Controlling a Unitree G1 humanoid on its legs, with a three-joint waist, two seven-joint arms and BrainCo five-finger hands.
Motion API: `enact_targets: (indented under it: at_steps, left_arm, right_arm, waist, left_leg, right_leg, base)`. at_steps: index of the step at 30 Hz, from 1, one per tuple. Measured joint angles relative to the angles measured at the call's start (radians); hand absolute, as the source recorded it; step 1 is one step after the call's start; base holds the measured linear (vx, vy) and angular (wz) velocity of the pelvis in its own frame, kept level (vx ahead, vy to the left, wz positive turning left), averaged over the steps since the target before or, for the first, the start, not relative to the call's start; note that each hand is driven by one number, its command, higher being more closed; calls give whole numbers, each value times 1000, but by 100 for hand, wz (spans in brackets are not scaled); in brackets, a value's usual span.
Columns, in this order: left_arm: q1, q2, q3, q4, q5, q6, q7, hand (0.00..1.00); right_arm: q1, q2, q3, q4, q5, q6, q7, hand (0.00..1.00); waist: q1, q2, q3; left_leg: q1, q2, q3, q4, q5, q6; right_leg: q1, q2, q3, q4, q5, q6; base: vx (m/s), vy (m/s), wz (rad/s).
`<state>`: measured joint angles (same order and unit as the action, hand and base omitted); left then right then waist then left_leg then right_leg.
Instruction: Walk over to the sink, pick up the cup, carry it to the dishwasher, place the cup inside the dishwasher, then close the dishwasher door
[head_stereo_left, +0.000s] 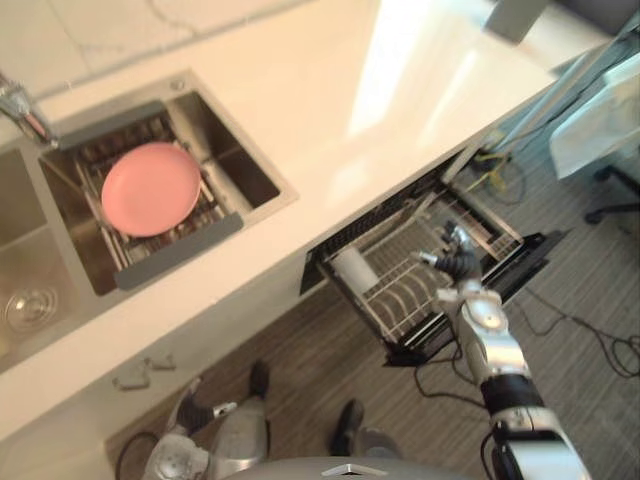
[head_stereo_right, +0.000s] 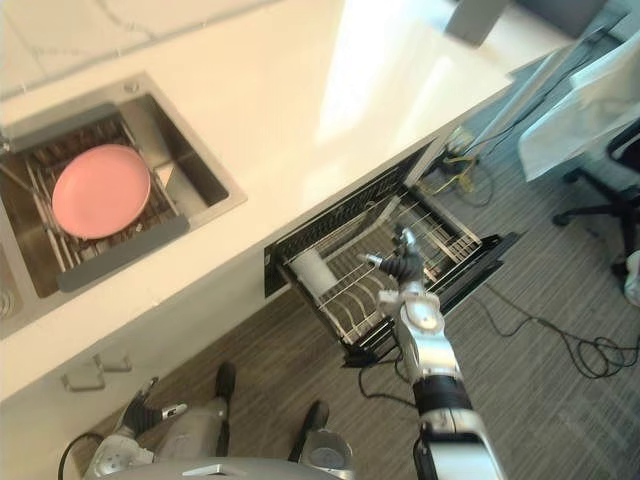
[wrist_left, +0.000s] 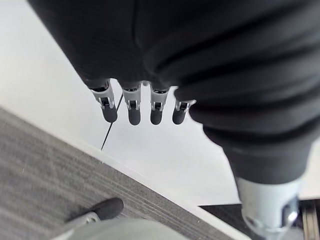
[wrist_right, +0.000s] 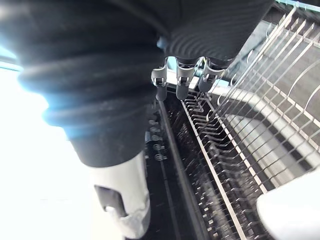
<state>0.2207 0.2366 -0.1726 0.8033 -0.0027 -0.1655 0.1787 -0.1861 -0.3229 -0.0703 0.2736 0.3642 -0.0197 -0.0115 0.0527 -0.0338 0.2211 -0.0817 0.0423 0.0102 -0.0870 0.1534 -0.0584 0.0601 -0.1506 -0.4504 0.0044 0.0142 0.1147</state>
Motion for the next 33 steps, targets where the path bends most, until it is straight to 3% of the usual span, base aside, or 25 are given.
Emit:
enact_targets:
  at_steps: [3,9,11,13,16,20,23,25,27,28,29,30,31,33]
  left_arm:
    - [25,-78,179,87,-137,4,-107,0]
    - [79,-120,260,98,-190,1,-121,0]
    - [78,-124,279,114,-186,16,-118,0]
    - [76,-134,296,121,-149,57,-87,0]
    - [76,-141,304,135,-114,124,-57,0]
    - [74,-141,306,153,-78,174,-47,0]
    - [71,-129,277,160,-67,217,-50,0]
    - [64,-108,246,163,-42,243,-56,0]
    - [56,-98,208,188,-39,255,-60,0]
    - [55,-96,209,189,-42,256,-64,0]
    - [48,-92,210,190,-44,269,-68,0]
    - [45,-83,211,191,-42,280,-70,0]
    - [34,-73,214,192,-37,291,-74,0]
    - [18,-62,215,203,-32,298,-79,0]
  right_arm:
    - [63,108,-40,-211,109,7,76,0]
    - [57,143,-135,-353,278,-20,139,0]
    - [60,145,-143,-362,313,-14,174,0]
    - [69,144,-140,-380,342,-2,197,0]
    - [84,148,-111,-380,345,0,201,0]
    - [104,168,-85,-380,342,-1,181,0]
    - [111,173,-92,-380,334,-13,135,0]
    - [134,176,-104,-380,325,-33,111,0]
    - [168,177,-109,-378,305,-45,95,0]
    - [183,178,-112,-378,305,-47,93,0]
    - [191,189,-113,-378,305,-48,94,0]
    - [200,201,-114,-380,306,-52,95,0]
    - [202,207,-114,-384,308,-57,98,0]
    - [207,213,-133,-410,324,-64,119,0]
  waist:
    - [-4,-1,-44]
    - [1,-2,-97]
    - [-13,-1,-97]
    - [-28,5,-101]
    - [-18,10,-103]
    - [-24,8,-107]
    - [-31,-7,-101]
    - [-30,-22,-99]
    - [-43,-16,-100]
    - [-53,-18,-99]
    - [-61,-9,-93]
    - [-65,-21,-96]
    - [-64,-43,-92]
    - [-63,-57,-87]
  left_leg:
    - [25,18,23,0,-15,2]
    - [38,41,81,0,-8,4]
    - [46,54,171,0,-14,12]
    - [54,64,268,0,-8,36]
    - [65,48,277,0,5,40]
    - [66,23,295,0,10,52]
    - [76,-17,291,0,-3,70]
    - [101,-47,289,0,-23,84]
    - [127,-60,244,1,-33,98]
    - [148,-51,206,1,-44,112]
    - [150,-42,173,1,-48,117]
    - [147,-28,142,1,-49,119]
    - [146,-21,118,1,-53,121]
    - [145,-22,88,2,-56,123]
  right_leg:
    - [17,11,4,-3,-6,-5]
    - [68,13,-40,-12,-7,-8]
    - [97,3,-82,-17,-9,-5]
    - [127,-14,-125,-14,-17,7]
    - [150,-28,-144,-8,-32,17]
    - [153,-58,-168,11,-46,35]
    - [148,-127,-192,106,-99,39]
    - [148,-179,-206,209,-132,4]
    - [89,-230,-103,428,-100,-107]
    - [31,-224,11,539,-57,-174]
    - [-5,-190,94,580,-112,-114]
    - [-23,-147,131,559,-173,-83]
    - [-55,-101,159,522,-222,-77]
    - [-116,-44,230,463,-235,-74]
  base:
    - [-17,-61,-13]
    - [2,-33,27]
    - [-2,13,57]
    - [16,36,62]
    - [27,62,29]
    - [46,72,19]
    - [73,81,26]
    - [130,100,46]
    - [160,131,67]
    - [166,110,76]
    - [163,28,82]
    - [140,-29,76]
    - [118,-26,63]
    - [100,-32,53]
